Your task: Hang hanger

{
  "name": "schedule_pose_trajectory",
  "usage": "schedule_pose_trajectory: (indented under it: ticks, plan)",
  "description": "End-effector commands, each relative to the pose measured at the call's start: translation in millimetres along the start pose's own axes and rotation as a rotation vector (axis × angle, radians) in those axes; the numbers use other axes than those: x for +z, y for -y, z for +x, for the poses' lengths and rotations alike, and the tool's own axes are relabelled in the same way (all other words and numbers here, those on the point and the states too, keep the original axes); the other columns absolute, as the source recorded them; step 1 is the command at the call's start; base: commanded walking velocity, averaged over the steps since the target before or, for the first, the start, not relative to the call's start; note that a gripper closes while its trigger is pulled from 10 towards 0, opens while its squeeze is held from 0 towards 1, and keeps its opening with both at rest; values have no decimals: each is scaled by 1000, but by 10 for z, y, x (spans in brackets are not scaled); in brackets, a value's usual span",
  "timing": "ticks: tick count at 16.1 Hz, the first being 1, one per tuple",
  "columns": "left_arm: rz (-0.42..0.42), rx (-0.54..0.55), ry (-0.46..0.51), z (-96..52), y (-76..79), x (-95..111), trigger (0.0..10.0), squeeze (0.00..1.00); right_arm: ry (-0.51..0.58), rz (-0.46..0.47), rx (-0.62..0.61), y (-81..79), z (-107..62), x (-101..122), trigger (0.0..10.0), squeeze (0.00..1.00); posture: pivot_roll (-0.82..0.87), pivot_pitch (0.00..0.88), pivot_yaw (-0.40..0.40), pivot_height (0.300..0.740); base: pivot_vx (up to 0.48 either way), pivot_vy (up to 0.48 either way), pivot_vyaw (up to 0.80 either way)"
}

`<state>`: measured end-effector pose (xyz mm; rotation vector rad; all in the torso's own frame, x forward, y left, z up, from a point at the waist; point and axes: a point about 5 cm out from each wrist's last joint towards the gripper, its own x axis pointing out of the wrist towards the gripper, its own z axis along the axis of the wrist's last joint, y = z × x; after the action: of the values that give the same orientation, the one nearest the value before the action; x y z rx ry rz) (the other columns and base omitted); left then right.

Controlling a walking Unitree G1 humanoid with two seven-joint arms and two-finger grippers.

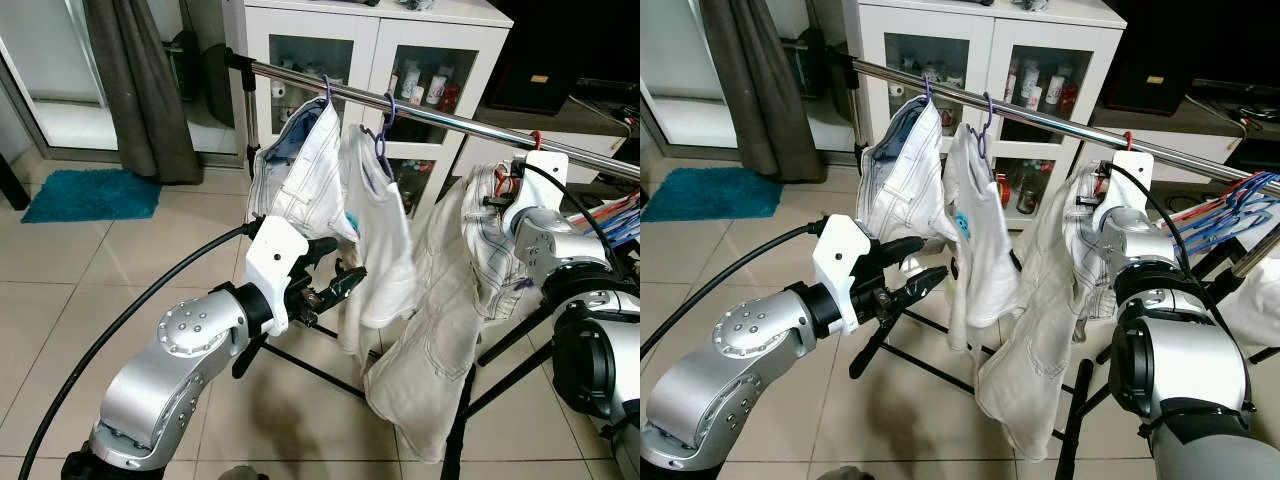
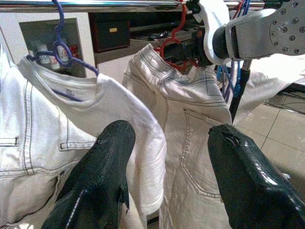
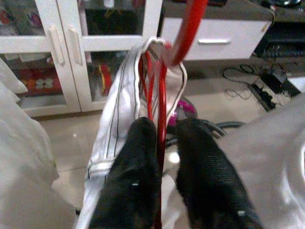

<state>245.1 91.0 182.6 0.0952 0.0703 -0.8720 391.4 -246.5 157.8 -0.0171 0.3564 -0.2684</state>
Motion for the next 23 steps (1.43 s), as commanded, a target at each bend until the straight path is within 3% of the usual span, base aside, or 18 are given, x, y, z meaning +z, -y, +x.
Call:
schedule_pose_trajectory:
  ticks: [1,7,9,11,13,14,15,16,17,18,19,21,23]
  plan:
    - [9,-2,4,-5,22,18,10000,0,68,-6,16,8,-10,139,10000,1000,52,20,-84,740,0,0,0]
    - [14,31,2,-22,-5,9,10000,0,204,-19,81,43,-112,312,10000,1000,57,20,-78,740,0,0,0]
    - [35,137,-25,-43,-89,-51,10000,0,246,-47,131,63,-292,331,10000,1000,58,18,-73,740,0,0,0]
    - [21,326,-58,-107,-267,-181,10000,0,307,-43,209,99,-619,309,10000,1000,49,20,-51,740,0,0,0]
    - [8,440,-66,-172,-354,-244,10000,0,418,-60,274,96,-934,280,10000,1000,37,22,-33,740,0,0,0]
    - [15,507,-38,-188,-394,-237,10000,90,465,-72,289,104,-1081,239,10000,1000,32,23,-28,740,0,0,0]
    - [31,531,-1,-196,-409,-222,10000,278,448,-28,284,123,-1167,151,10000,1000,29,24,-26,740,0,0,0]
    - [48,599,19,-221,-460,-225,10000,251,490,3,244,124,-1248,55,10000,1000,25,25,-24,740,0,0,0]
    - [14,635,26,-242,-489,-241,10000,208,480,-15,236,106,-1316,-63,10000,1000,21,26,-25,740,0,0,0]
    - [-19,618,22,-258,-477,-249,10000,114,428,71,296,47,-1389,-186,10000,1000,19,25,-26,740,0,0,0]
    - [-4,579,32,-272,-441,-235,10000,0,340,68,320,-21,-1421,-356,10000,1000,20,25,-27,740,0,0,0]
    - [76,511,-15,-271,-336,-314,10000,0,340,133,371,-131,-1483,-508,10000,1000,20,23,-31,740,0,0,0]
    - [58,484,-5,-256,-264,-354,10000,0,364,139,454,-241,-1545,-503,10000,1000,13,21,-30,740,0,0,0]
